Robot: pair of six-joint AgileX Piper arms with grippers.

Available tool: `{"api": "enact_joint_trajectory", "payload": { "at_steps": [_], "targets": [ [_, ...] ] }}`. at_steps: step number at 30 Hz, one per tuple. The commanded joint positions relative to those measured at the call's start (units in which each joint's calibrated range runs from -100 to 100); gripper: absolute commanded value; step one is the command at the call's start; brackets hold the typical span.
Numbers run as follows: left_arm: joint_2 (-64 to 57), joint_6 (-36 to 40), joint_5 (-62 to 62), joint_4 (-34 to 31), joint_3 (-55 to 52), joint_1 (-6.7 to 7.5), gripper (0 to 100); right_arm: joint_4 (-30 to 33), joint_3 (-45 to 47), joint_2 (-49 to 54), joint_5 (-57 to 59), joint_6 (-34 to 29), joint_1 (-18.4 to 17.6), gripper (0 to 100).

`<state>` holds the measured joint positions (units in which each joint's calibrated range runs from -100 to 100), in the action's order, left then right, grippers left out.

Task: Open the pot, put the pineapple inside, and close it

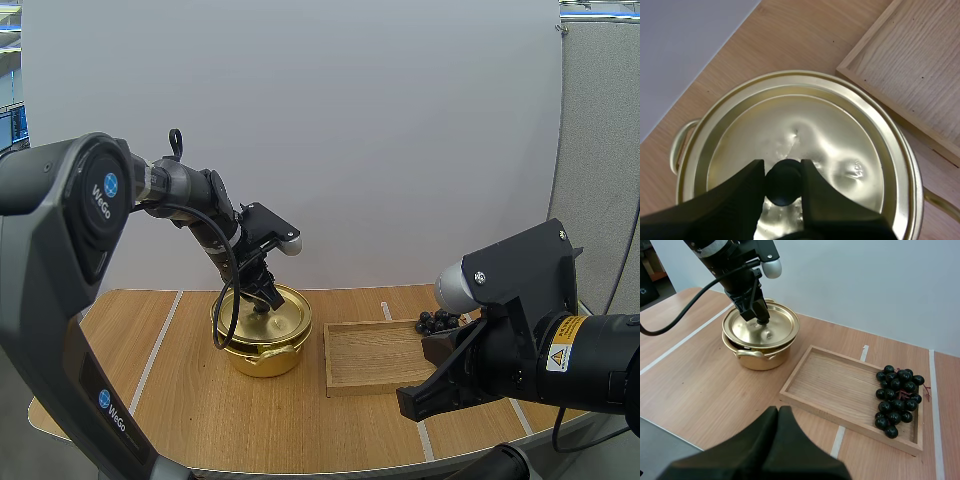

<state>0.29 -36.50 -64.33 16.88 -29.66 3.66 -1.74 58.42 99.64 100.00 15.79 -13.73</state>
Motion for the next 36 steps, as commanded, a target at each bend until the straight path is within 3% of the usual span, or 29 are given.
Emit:
{"api": "enact_joint_trajectory", "payload": {
  "at_steps": [1, 33, 36],
  "targets": [
    [0.90, -0.53, 1.05, 1.29, -0.12, 0.20, 0, -0.07, 0.06, 0.36, 0.00, -0.07, 0.16, 0],
    [1.63, -0.72, -7.16, 1.29, -0.26, 0.20, 0, -0.07, 0.06, 0.36, 0.00, -0.07, 0.16, 0],
    [1.63, -0.72, -7.00, 1.29, -0.26, 0.20, 9, -0.07, 0.06, 0.36, 0.00, -0.07, 0.16, 0]
  ]
}}
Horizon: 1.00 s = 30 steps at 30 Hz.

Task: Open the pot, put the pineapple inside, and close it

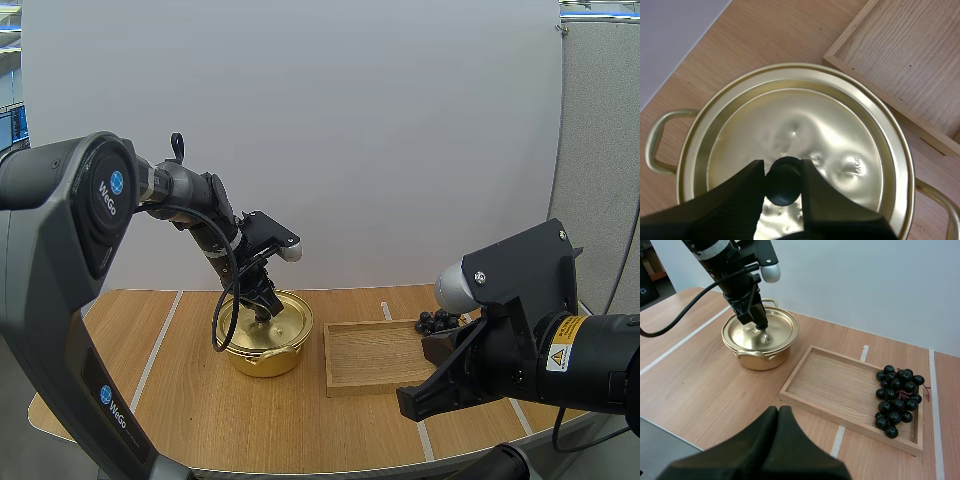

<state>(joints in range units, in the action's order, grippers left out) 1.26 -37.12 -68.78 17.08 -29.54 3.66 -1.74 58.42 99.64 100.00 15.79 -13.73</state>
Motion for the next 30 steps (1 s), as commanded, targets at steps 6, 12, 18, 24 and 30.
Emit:
{"api": "enact_joint_trajectory", "payload": {
  "at_steps": [6, 12, 18, 24, 30],
  "targets": [
    [0.42, -0.10, -2.36, 1.09, -0.39, 0.20, 92, -0.07, 0.06, 0.36, 0.00, -0.07, 0.16, 0],
    [-2.15, 0.46, -5.07, 1.09, 1.93, 0.20, 100, -0.07, 0.06, 0.36, 0.00, -0.07, 0.16, 0],
    [-9.49, 0.84, -12.21, 1.09, 8.83, 0.20, 100, -0.07, 0.06, 0.36, 0.00, -0.07, 0.16, 0],
    [-21.24, 3.03, -22.34, 1.09, 17.45, 0.20, 100, -0.07, 0.06, 0.36, 0.00, -0.07, 0.16, 0],
    [-34.61, 3.88, -26.08, 1.09, 20.10, 0.20, 100, -0.07, 0.06, 0.36, 0.00, -0.07, 0.16, 0]
  ]
}}
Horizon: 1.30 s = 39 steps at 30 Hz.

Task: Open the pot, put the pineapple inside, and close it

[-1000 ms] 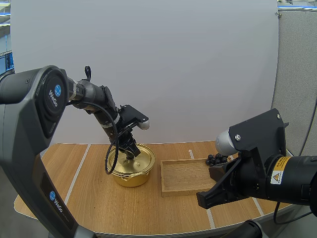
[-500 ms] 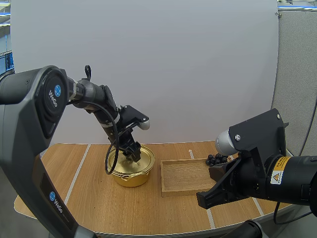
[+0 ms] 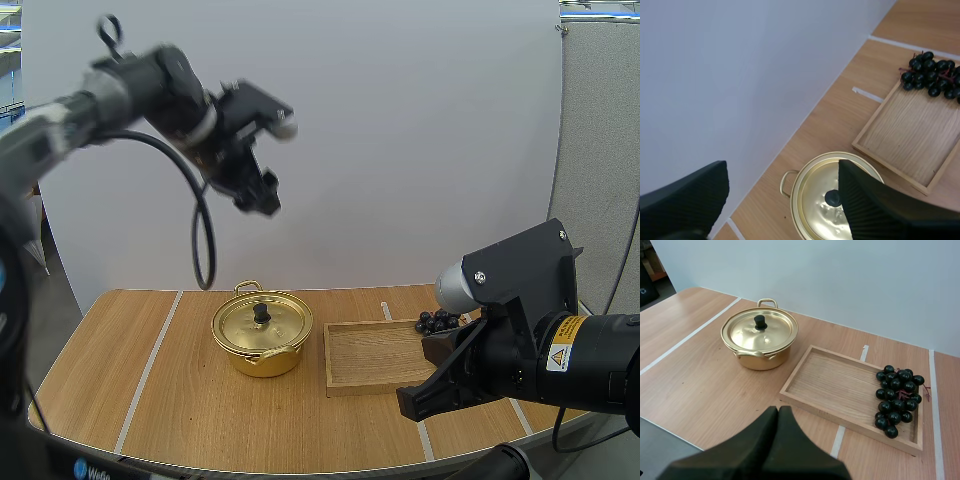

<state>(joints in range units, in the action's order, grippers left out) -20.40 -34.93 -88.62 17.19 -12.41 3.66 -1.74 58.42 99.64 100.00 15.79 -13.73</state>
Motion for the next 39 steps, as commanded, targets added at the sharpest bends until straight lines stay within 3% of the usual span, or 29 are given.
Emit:
{"api": "enact_joint_trajectory", "payload": {
  "at_steps": [1, 13, 20, 21, 28, 30, 35, 39],
  "targets": [
    [-15.69, 2.07, -6.63, 0.98, 2.96, 0.20, 100, -0.07, 0.06, 0.36, 0.00, -0.07, 0.16, 0],
    [-33.30, 8.40, -11.38, 0.98, 2.50, 0.20, 100, -0.07, 0.06, 0.36, 0.00, -0.07, 0.16, 0],
    [-40.72, 10.04, -11.38, 0.98, -6.40, 0.20, 100, -0.07, 0.06, 0.36, 0.00, -0.07, 0.16, 0],
    [-41.62, 10.31, -11.38, 0.98, -7.98, 0.20, 96, -0.07, 0.06, 0.36, 0.00, -0.07, 0.16, 0],
    [-49.68, 11.29, -11.38, 0.98, -21.15, 0.20, 14, -0.07, 0.06, 0.36, 0.00, -0.07, 0.16, 0],
    [-52.47, 11.29, -11.38, 0.98, -24.07, 0.20, 0, -0.07, 0.06, 0.36, 0.00, -0.07, 0.16, 0],
    [-59.34, 11.97, -11.38, 2.09, -29.55, 0.20, 0, -0.07, 0.06, 0.36, 0.00, -0.07, 0.37, 0],
    [-66.14, 14.97, -11.38, 2.23, -33.67, 0.20, 0, 0.03, 0.06, 0.36, 0.00, -0.07, 2.56, 0]
  ]
}}
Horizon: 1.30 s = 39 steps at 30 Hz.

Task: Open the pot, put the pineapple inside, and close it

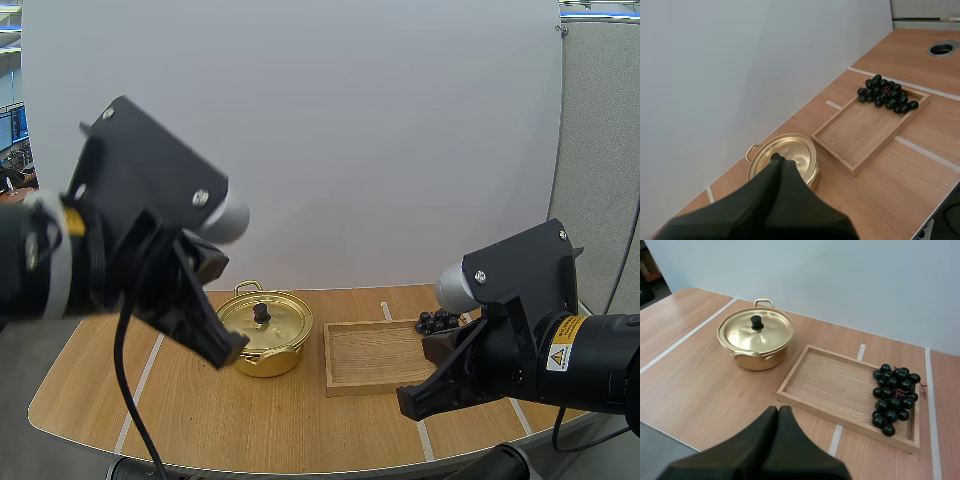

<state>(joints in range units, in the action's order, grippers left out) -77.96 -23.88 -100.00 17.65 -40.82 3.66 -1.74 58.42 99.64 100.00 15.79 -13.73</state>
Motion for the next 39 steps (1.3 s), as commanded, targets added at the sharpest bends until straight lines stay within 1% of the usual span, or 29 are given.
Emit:
{"api": "enact_joint_trajectory", "payload": {
  "at_steps": [1, 4, 5, 8, 10, 12, 14, 15, 17, 21, 24, 30, 35, 39],
  "targets": [
    [-9.89, 4.41, 0.00, 1.77, -5.98, 0.20, 0, -0.07, 0.06, 0.36, 0.00, -0.07, 2.97, 0],
    [-14.60, 6.83, 5.90, 1.66, -8.24, 0.20, 0, -0.07, 0.06, 0.36, 0.00, -0.07, 4.91, 0],
    [-16.61, 8.29, 9.31, 1.42, -9.15, 0.20, 0, -0.07, 0.06, 0.36, -2.12, -0.07, 5.40, 0],
    [-21.39, 13.52, 20.81, -0.16, -11.50, 0.20, 0, -0.07, 0.06, 0.36, -9.84, -0.07, 6.39, 0],
    [-22.04, 17.67, 28.08, -1.65, -13.09, 0.20, 0, -0.07, 0.06, 0.36, -15.79, -0.07, 6.97, 0],
    [-22.04, 21.92, 32.84, -3.18, -13.75, 0.09, 0, -0.07, 0.06, 0.36, -23.15, -0.07, 7.49, 0],
    [-22.04, 25.56, 36.06, -5.84, -15.18, -0.33, 0, 0.04, 0.06, 0.36, -30.91, -0.07, 8.40, 0],
    [-22.04, 26.57, 38.38, -7.47, -16.33, -0.80, 0, 0.15, 0.06, 0.36, -33.66, -0.07, 8.99, 0],
    [-22.04, 26.76, 40.81, -9.61, -18.42, -1.27, 0, 0.27, 0.17, 0.36, -40.36, -0.07, 10.43, 0],
    [-22.04, 26.76, 46.56, -9.73, -23.77, -1.52, 0, 0.27, 1.79, 0.36, -51.53, -0.07, 13.09, 0],
    [-22.04, 26.14, 52.99, -9.73, -28.86, -1.52, 0, 0.27, 7.08, 0.36, -60.21, -0.07, 14.15, 0],
    [-22.04, 24.10, 70.50, -9.73, -41.31, -1.52, 0, 0.27, 21.15, 0.36, -70.99, -0.07, 14.13, 0],
    [-22.04, 24.10, 83.25, -9.73, -49.89, -1.52, 0, 0.27, 32.37, 0.36, -77.88, -0.07, 14.13, 0],
    [-22.04, 24.10, 90.74, -9.73, -55.98, -1.52, 0, 0.27, 37.49, 0.36, -79.15, -0.07, 14.13, 0]
  ]
}}
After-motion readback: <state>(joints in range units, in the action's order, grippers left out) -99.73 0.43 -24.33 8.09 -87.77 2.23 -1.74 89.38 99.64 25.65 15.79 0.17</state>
